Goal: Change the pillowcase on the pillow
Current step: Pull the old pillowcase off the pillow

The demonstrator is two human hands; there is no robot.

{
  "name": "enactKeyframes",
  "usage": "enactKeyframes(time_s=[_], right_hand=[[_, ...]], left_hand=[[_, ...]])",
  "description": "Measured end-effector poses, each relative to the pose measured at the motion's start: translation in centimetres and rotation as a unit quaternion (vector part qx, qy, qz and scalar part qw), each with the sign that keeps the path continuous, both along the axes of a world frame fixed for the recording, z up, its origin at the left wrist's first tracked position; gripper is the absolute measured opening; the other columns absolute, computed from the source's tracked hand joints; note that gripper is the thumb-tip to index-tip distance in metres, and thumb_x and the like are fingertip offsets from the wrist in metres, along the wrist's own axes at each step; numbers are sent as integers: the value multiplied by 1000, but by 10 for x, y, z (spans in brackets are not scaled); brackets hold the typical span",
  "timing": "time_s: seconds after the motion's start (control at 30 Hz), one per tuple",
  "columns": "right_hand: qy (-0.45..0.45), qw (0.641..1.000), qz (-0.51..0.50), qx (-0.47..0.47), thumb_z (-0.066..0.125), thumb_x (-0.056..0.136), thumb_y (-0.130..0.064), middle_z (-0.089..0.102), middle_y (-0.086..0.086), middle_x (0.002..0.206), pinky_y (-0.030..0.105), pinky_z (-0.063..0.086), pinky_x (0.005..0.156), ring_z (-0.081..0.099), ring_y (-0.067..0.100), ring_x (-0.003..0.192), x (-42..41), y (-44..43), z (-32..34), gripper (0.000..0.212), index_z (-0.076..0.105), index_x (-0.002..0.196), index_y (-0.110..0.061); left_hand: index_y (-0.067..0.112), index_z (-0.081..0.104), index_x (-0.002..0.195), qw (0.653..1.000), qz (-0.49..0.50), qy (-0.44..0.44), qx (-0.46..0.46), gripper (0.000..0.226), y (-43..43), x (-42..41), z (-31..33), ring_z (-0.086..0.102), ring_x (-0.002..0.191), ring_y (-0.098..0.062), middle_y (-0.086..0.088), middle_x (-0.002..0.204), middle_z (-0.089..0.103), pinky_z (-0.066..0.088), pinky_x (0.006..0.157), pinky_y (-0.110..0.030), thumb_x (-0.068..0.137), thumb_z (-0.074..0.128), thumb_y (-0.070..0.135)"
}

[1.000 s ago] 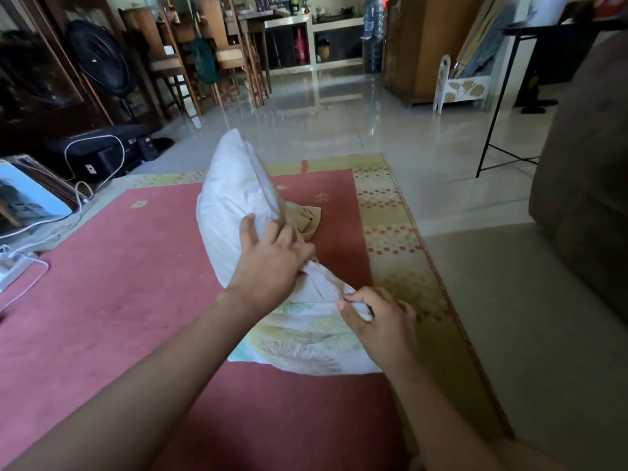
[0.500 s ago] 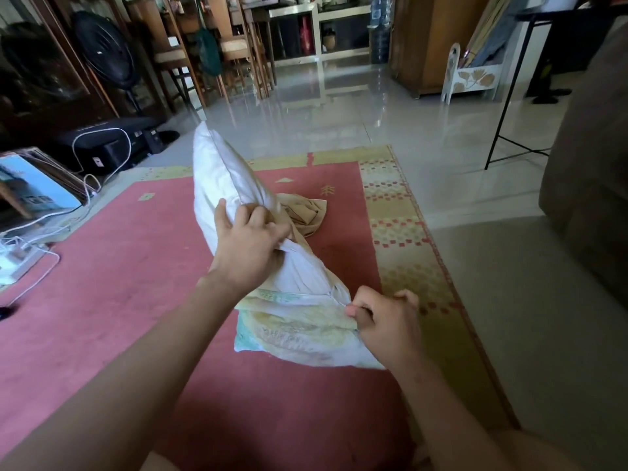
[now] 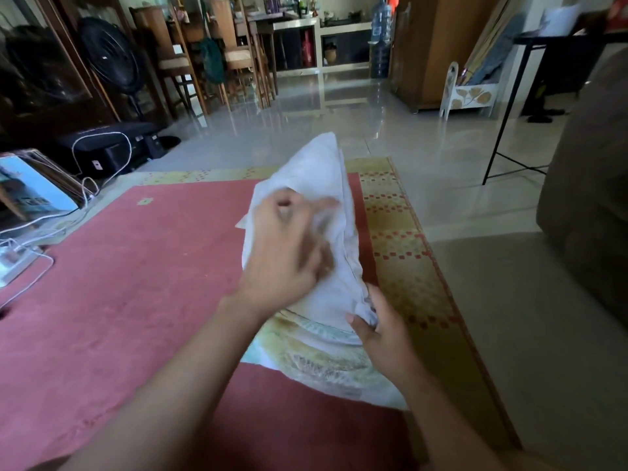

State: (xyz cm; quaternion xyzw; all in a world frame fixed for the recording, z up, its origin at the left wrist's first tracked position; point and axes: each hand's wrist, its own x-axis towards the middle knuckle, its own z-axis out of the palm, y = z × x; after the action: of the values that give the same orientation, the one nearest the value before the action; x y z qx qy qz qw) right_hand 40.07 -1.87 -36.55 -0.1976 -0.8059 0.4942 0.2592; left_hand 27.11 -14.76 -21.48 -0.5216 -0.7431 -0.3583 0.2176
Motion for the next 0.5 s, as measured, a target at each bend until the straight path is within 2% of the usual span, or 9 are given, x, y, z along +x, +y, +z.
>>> enactKeyframes(time_s=[0.07,0.1,0.17,0.23,0.27,0.33,0.4,0.47,0.5], right_hand=[[1,1000,8,-11,64,93,-17,57,-21,130,31,47,100,52,-3,121,2,1,1,53,46,133,-47],[2,1000,9,-9,65,92,-14,57,-22,129,29,46,99,52,-5,120,2,-2,1,56,46,129,-50],[14,1000,13,-2,66,89,-9,57,-22,125,25,47,97,54,-1,117,2,-5,1,61,47,126,-54],[32,999,28,14,66,87,-6,56,-19,121,19,47,92,56,6,112,1,-9,0,63,48,124,-53],[37,998,38,23,66,86,-6,55,-17,120,16,46,89,57,8,110,1,-12,1,60,51,125,-48],[47,997,60,23,67,83,-7,55,-16,122,13,44,86,57,10,108,1,-16,3,55,55,128,-37],[53,995,82,-17,68,78,-12,54,-20,123,11,43,84,57,8,105,6,-16,5,57,56,123,-46],[72,985,102,-118,63,73,-16,57,-19,128,19,46,92,59,5,110,11,-11,7,56,60,118,-49],[86,974,117,-173,60,71,-17,59,-11,132,29,47,97,59,10,116,12,-7,7,56,62,119,-45]], left_hand=[[30,41,144,988,55,-141,42,68,3,-19,22,26,123,-16,-6,129,32,27,111,-38,82,67,43],[35,33,149,981,68,-182,28,80,6,-26,32,24,130,-20,-5,136,30,24,115,-41,80,67,56],[40,19,154,982,79,-169,-36,104,21,-31,47,21,140,-24,-5,149,27,21,118,-48,69,65,77],[43,21,150,983,106,-123,-87,106,39,-26,55,25,141,-27,-2,151,32,25,115,-55,62,64,84],[40,30,143,979,132,-126,-90,97,47,-23,58,31,137,-29,-1,146,38,30,111,-56,62,69,78],[28,48,117,972,167,-159,-37,63,57,-21,58,47,118,-30,-1,124,54,42,100,-52,66,77,50],[24,51,84,970,144,-187,63,31,55,-18,54,58,89,-24,3,91,62,50,82,-43,62,73,24],[18,45,69,950,94,-256,155,27,49,-11,51,49,60,-13,8,64,52,47,59,-30,63,68,5],[9,44,68,933,64,-296,194,26,46,-7,52,39,55,-10,4,60,44,40,52,-24,65,65,-5]])
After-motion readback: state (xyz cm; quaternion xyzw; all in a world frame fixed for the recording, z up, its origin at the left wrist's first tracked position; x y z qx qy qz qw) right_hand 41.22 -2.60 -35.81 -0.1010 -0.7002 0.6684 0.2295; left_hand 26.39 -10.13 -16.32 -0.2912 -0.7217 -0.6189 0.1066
